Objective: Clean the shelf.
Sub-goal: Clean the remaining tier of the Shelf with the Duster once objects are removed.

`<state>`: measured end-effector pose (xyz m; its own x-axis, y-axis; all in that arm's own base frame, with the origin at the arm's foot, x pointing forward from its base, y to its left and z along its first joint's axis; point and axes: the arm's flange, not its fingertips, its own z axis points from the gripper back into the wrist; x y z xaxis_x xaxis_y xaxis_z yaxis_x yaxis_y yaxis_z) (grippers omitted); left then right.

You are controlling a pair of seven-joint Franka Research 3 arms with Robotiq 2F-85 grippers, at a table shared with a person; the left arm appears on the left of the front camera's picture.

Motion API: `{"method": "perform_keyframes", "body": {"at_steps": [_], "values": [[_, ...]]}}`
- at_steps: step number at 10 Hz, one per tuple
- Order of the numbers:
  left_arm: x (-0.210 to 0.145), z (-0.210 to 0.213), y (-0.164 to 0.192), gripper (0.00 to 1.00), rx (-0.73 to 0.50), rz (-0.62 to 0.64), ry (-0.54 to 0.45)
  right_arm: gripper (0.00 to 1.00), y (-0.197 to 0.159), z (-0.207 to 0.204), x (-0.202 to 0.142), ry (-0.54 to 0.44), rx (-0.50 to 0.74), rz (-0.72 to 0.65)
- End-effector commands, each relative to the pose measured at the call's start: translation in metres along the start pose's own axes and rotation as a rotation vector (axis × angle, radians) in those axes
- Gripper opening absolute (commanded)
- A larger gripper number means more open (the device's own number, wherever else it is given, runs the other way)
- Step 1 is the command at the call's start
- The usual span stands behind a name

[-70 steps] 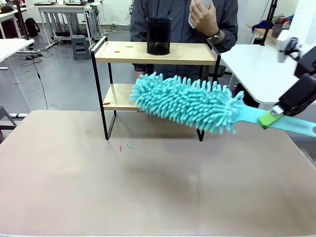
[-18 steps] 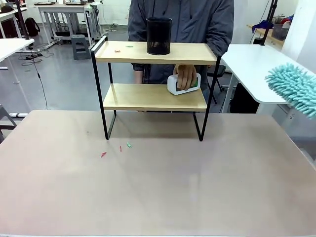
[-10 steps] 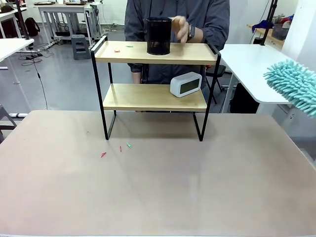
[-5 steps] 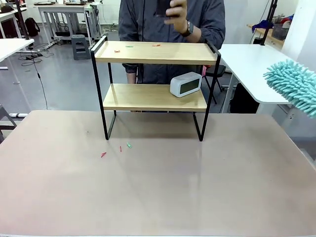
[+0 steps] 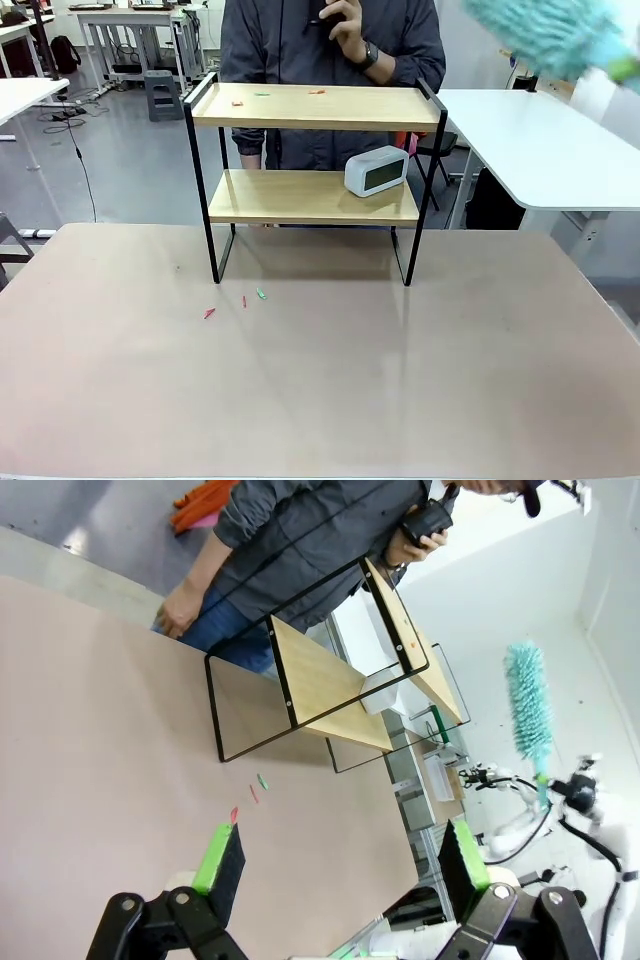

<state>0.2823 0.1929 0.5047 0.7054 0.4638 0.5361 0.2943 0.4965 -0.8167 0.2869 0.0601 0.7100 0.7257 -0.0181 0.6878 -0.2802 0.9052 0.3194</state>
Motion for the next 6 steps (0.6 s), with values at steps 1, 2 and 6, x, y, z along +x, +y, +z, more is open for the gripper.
{"method": "perform_keyframes", "body": {"at_steps": [1, 2, 6], "values": [[0.0, -0.001, -0.002, 1.0, -0.016, -0.019, -0.017, 0.12, 0.027, -0.057, 0.036, 0.111, -0.217, 0.078], [0.0, -0.001, -0.002, 1.0, -0.016, -0.019, -0.017, 0.12, 0.054, -0.088, 0.044, 0.182, -0.278, 0.151], [0.0, -0.001, -0.002, 1.0, -0.016, -0.019, -0.017, 0.12, 0.074, -0.13, 0.026, 0.215, -0.278, 0.236]]}}
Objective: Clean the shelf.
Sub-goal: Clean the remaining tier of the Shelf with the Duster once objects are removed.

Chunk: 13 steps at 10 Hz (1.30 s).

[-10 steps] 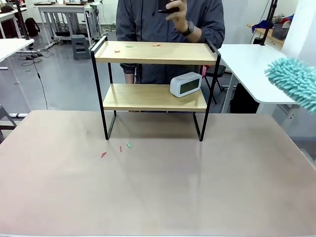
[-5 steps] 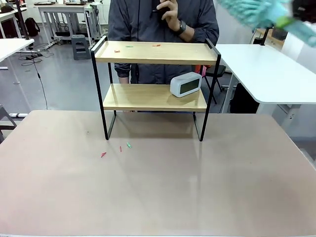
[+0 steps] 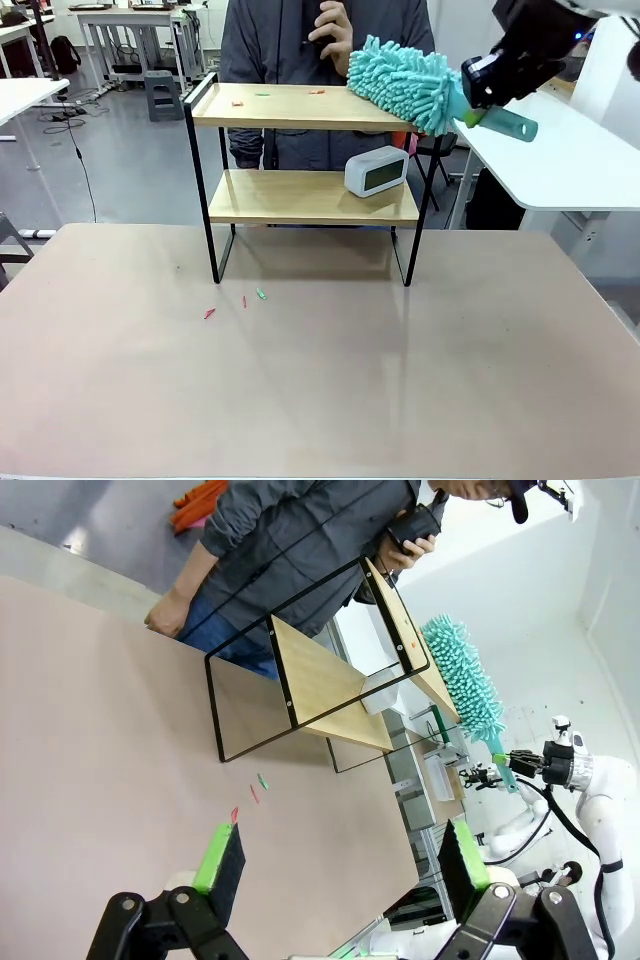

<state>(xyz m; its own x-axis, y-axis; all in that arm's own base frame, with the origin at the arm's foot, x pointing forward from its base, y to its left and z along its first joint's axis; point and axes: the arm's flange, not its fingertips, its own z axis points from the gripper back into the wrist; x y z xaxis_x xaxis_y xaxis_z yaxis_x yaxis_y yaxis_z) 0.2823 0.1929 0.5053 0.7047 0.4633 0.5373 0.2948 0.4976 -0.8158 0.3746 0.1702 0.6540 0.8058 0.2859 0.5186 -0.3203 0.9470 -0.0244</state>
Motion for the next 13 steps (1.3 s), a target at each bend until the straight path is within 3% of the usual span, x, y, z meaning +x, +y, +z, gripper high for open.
{"method": "perform_keyframes", "body": {"at_steps": [1, 3, 6, 9, 12, 13], "values": [[0.0, -0.001, -0.002, 1.0, -0.017, -0.018, -0.016, 0.12, 0.013, 0.013, 0.003, -0.049, -0.026, -0.014], [0.0, -0.001, -0.002, 1.0, -0.017, -0.018, -0.016, 0.12, 0.003, 0.004, 0.0, -0.009, 0.001, 0.004], [0.0, -0.001, -0.002, 1.0, -0.017, -0.018, -0.016, 0.12, 0.023, 0.023, 0.06, 0.027, -0.051, 0.067], [0.0, -0.001, -0.002, 1.0, -0.017, -0.018, -0.016, 0.12, 0.052, 0.005, 0.098, 0.075, -0.087, 0.11], [0.0, -0.001, -0.002, 1.0, -0.017, -0.018, -0.016, 0.12, 0.067, -0.012, 0.1, 0.111, -0.043, 0.16], [0.0, -0.001, -0.002, 1.0, -0.017, -0.018, -0.016, 0.12, 0.071, -0.011, 0.099, 0.123, 0.023, 0.208]]}}
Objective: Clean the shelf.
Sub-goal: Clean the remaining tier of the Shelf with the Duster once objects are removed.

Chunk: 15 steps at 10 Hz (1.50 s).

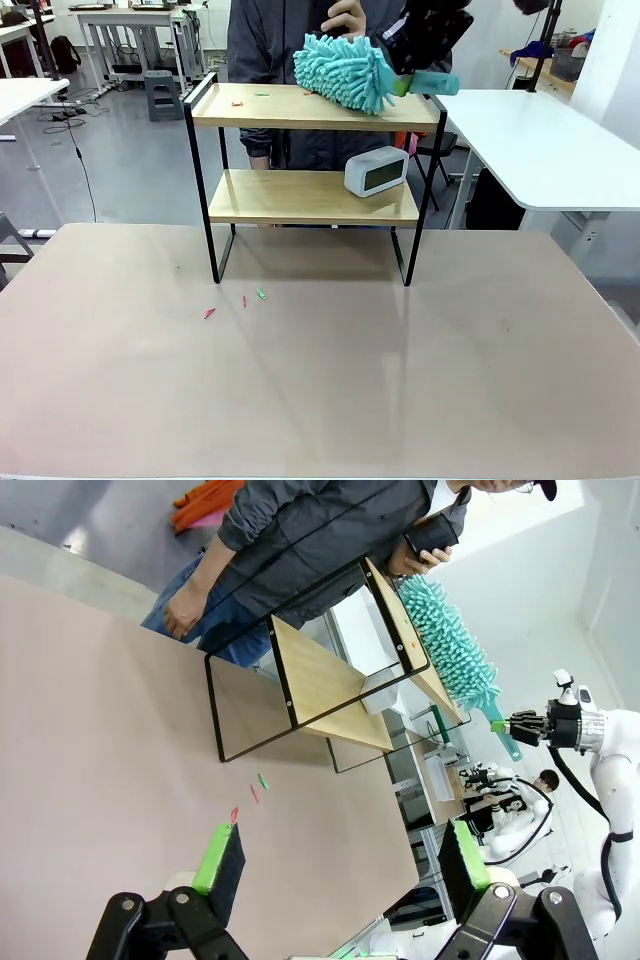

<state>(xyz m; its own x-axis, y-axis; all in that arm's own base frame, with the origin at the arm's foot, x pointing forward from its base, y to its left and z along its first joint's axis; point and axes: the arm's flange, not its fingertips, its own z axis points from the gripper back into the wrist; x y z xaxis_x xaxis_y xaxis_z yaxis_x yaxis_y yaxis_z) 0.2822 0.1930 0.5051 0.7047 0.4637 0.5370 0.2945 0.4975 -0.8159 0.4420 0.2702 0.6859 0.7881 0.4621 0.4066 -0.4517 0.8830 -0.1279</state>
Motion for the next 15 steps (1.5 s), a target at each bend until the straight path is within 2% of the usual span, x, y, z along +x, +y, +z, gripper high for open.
{"method": "perform_keyframes", "body": {"at_steps": [1, 3, 5, 6, 7, 8, 9, 10, 12, 13, 15], "values": [[0.0, -0.001, -0.002, 1.0, -0.017, -0.018, -0.016, 0.12, 0.001, 0.009, -0.001, 0.016, 0.1, 0.065], [0.0, -0.001, -0.002, 1.0, -0.017, -0.018, -0.016, 0.12, 0.001, 0.005, 0.003, 0.053, 0.148, 0.148], [0.0, -0.001, -0.002, 1.0, -0.017, -0.018, -0.016, 0.12, 0.004, 0.004, 0.0, 0.101, 0.235, 0.36], [0.0, -0.001, -0.002, 1.0, -0.017, -0.018, -0.016, 0.12, 0.0, 0.009, -0.004, 0.084, 0.286, 0.429], [0.0, -0.001, -0.002, 1.0, -0.017, -0.018, -0.016, 0.12, -0.007, 0.014, -0.011, 0.078, 0.324, 0.485], [0.0, -0.001, -0.002, 1.0, -0.017, -0.018, -0.016, 0.12, -0.014, 0.016, -0.021, 0.117, 0.316, 0.545], [0.0, -0.001, -0.002, 1.0, -0.017, -0.018, -0.016, 0.12, -0.024, 0.021, -0.037, 0.147, 0.353, 0.681], [0.0, -0.001, -0.002, 1.0, -0.017, -0.018, -0.016, 0.12, -0.038, 0.03, -0.055, 0.148, 0.446, 0.82], [0.0, -0.001, -0.002, 1.0, -0.017, -0.018, -0.016, 0.12, -0.062, 0.037, -0.082, 0.082, 0.626, 0.937], [0.0, -0.001, -0.002, 1.0, -0.017, -0.018, -0.016, 0.12, -0.071, 0.036, -0.089, 0.043, 0.705, 0.951], [0.0, -0.001, -0.002, 1.0, -0.017, -0.018, -0.016, 0.12, -0.079, 0.029, -0.097, 0.028, 0.74, 0.92]]}}
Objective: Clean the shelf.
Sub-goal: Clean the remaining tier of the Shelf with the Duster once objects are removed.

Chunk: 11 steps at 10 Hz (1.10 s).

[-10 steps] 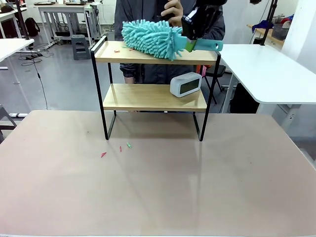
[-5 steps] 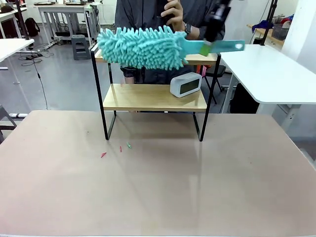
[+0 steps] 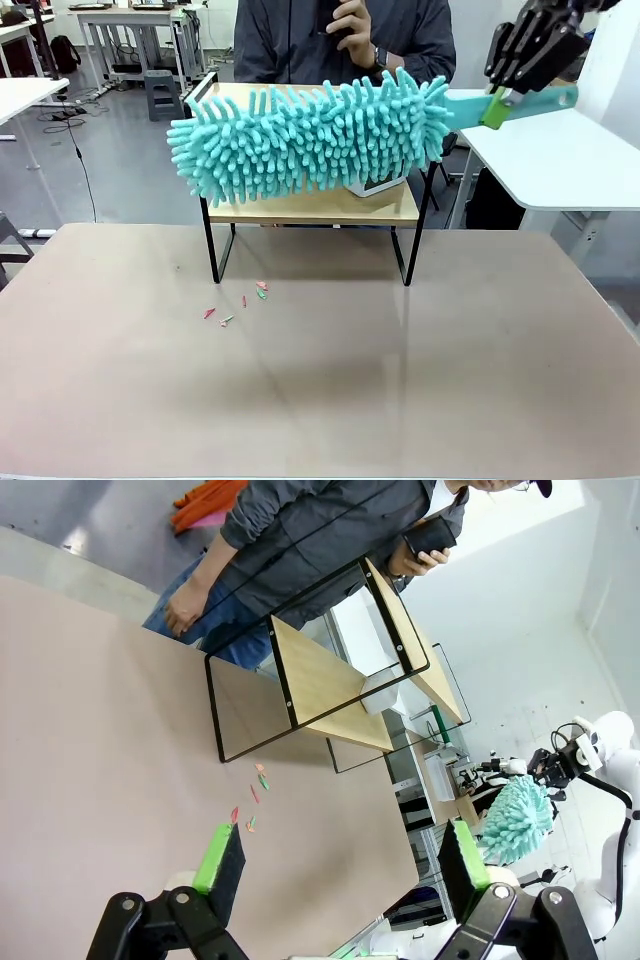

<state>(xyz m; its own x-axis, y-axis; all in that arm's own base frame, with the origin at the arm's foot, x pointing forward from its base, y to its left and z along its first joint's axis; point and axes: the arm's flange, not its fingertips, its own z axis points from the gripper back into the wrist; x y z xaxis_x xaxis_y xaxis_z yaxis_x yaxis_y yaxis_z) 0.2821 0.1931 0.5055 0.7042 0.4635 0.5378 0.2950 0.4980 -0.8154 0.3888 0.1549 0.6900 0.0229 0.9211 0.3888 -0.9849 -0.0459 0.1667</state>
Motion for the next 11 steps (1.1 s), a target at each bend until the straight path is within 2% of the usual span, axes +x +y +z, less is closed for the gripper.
{"method": "perform_keyframes", "body": {"at_steps": [1, 2, 4, 5, 7, 8, 9, 10, 11], "values": [[0.0, -0.002, -0.002, 1.0, -0.017, -0.017, -0.016, 0.12, -0.004, -0.01, -0.01, -0.042, 0.027, -0.055], [0.0, -0.002, -0.002, 1.0, -0.017, -0.017, -0.016, 0.12, -0.001, -0.009, -0.021, -0.098, 0.013, -0.123], [0.0, -0.002, -0.002, 1.0, -0.017, -0.017, -0.016, 0.12, 0.03, -0.006, -0.075, -0.325, -0.093, -0.311], [0.0, -0.002, -0.002, 1.0, -0.017, -0.017, -0.016, 0.12, 0.06, -0.013, -0.124, -0.478, -0.168, -0.4], [0.0, -0.002, -0.002, 1.0, -0.017, -0.017, -0.016, 0.12, 0.106, -0.044, -0.212, -0.72, -0.411, -0.777], [0.0, -0.002, -0.002, 1.0, -0.017, -0.017, -0.016, 0.12, 0.113, -0.066, -0.239, -0.762, -0.524, -1.032], [0.0, -0.002, -0.002, 1.0, -0.017, -0.017, -0.016, 0.12, 0.103, -0.093, -0.26, -0.753, -0.602, -1.291], [0.0, -0.002, -0.002, 1.0, -0.017, -0.017, -0.016, 0.12, 0.085, -0.115, -0.272, -0.723, -0.682, -1.481], [0.0, -0.002, -0.002, 1.0, -0.017, -0.017, -0.016, 0.12, 0.06, -0.134, -0.28, -0.75, -0.684, -1.553]]}}
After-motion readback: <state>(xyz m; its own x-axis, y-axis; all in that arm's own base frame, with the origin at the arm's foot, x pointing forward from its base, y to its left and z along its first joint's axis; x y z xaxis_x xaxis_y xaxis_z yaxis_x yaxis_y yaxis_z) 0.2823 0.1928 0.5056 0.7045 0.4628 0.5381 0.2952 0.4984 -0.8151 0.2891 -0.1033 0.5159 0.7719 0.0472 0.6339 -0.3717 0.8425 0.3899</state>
